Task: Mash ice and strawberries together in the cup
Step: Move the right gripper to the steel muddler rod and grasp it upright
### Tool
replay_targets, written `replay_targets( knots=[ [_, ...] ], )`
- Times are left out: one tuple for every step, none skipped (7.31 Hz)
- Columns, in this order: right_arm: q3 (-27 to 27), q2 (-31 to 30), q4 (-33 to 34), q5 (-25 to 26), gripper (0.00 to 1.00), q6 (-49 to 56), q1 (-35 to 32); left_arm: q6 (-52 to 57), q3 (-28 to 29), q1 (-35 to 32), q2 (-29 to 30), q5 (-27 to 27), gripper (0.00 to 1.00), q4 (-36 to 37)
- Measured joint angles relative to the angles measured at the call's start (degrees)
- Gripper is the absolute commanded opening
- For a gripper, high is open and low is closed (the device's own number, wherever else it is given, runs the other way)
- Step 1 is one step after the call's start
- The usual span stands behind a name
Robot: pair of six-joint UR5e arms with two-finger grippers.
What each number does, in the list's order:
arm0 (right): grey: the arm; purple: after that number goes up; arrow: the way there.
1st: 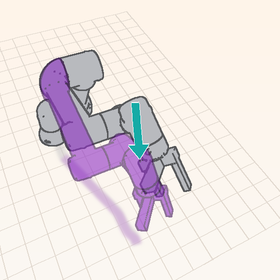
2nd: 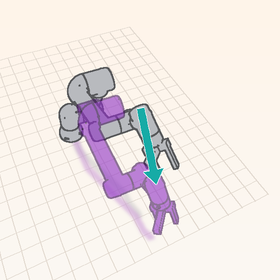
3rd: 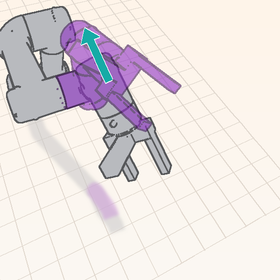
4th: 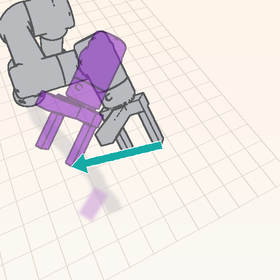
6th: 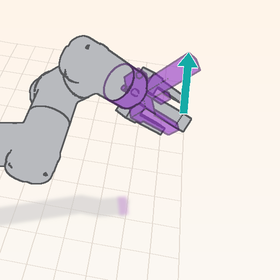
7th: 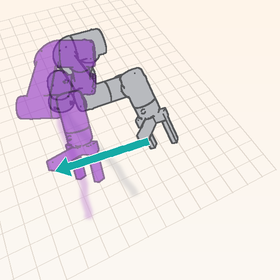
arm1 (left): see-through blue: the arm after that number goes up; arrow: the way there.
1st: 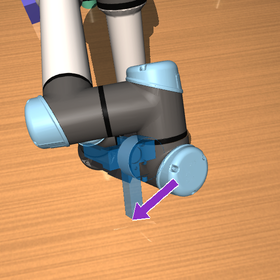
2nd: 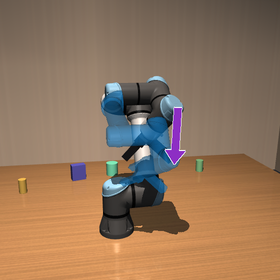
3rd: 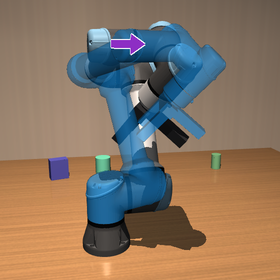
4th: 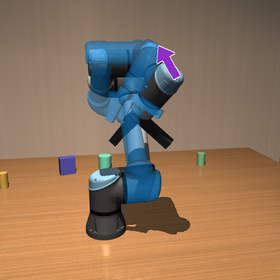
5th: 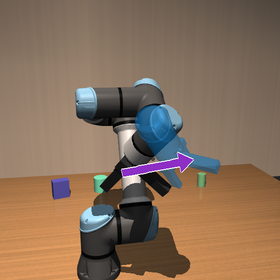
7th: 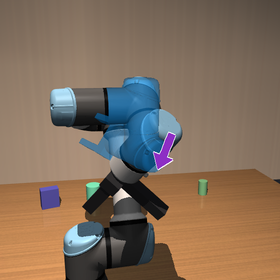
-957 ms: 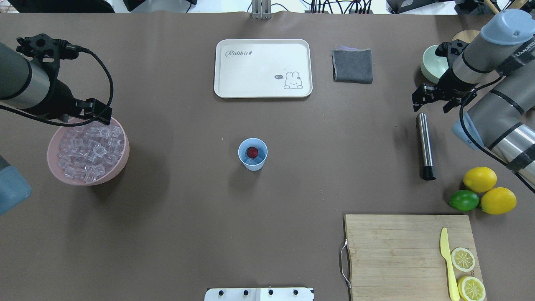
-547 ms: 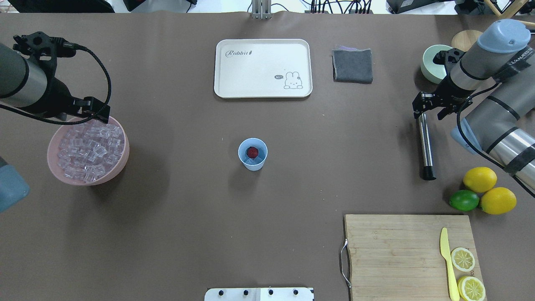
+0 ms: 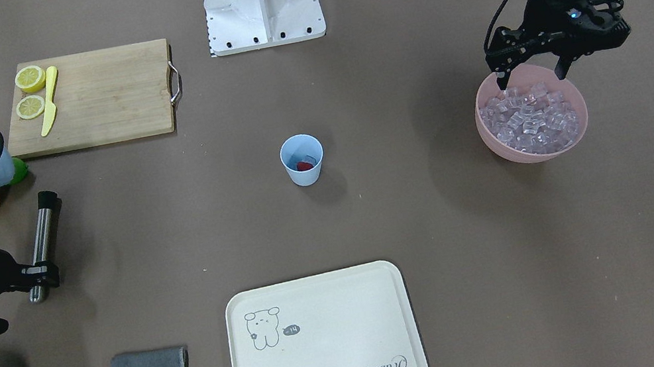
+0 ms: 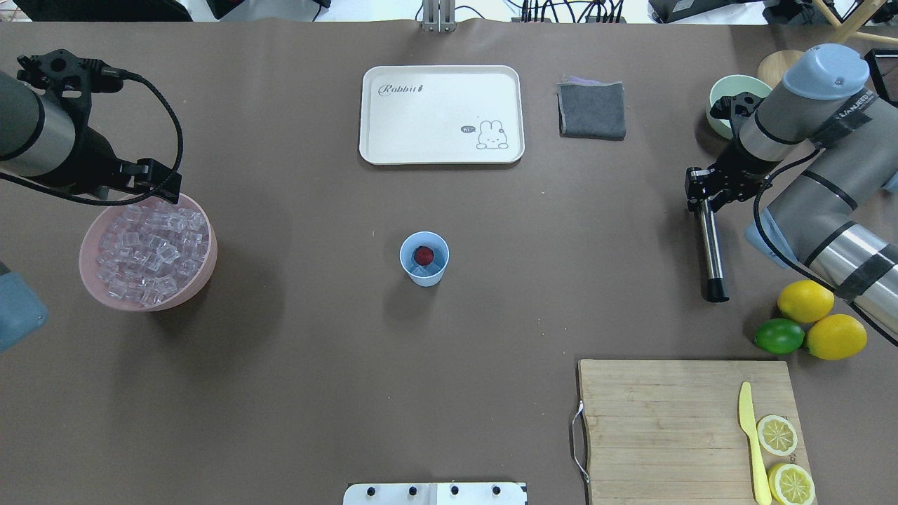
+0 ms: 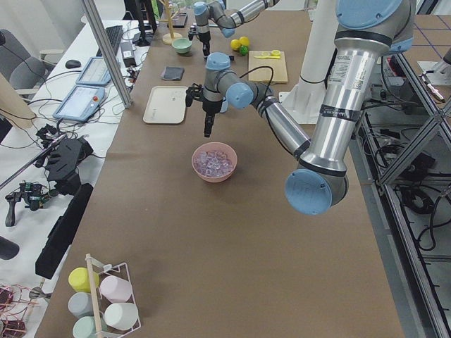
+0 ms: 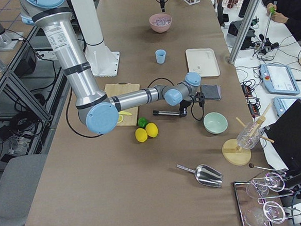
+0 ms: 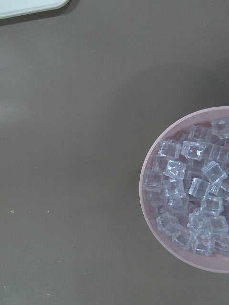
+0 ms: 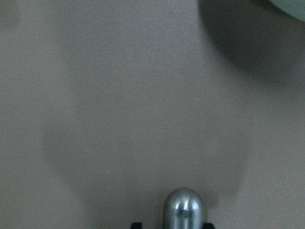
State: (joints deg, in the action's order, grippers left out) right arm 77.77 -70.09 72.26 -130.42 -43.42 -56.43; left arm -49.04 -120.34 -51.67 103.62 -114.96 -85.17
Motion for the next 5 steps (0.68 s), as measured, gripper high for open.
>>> replay_targets(
  knots=[
    [0.15,0.01,-0.01,-0.59,0.00,0.20,0.00,-0.02,-0.10,-0.06,0.00,0.00,0.98,0.00],
    [0.59,0.19,-0.01,-2.00,0.00,0.30,-0.25,-0.06,-0.18,-0.14,0.01,0.00,0.98,0.00],
    [2.48,0.39,0.15,-3.49,0.00,0.18,-0.99,-0.12,-0.21,-0.21,0.03,0.00,0.98,0.00],
    [6.62,0.52,0.55,-3.80,0.00,-0.17,-1.75,-0.17,-0.23,-0.24,0.02,-0.02,0.98,0.00],
    [11.91,0.65,0.72,-2.14,0.00,-0.57,-1.91,-0.06,-0.20,-0.29,0.02,-0.06,0.98,0.00]
  ],
)
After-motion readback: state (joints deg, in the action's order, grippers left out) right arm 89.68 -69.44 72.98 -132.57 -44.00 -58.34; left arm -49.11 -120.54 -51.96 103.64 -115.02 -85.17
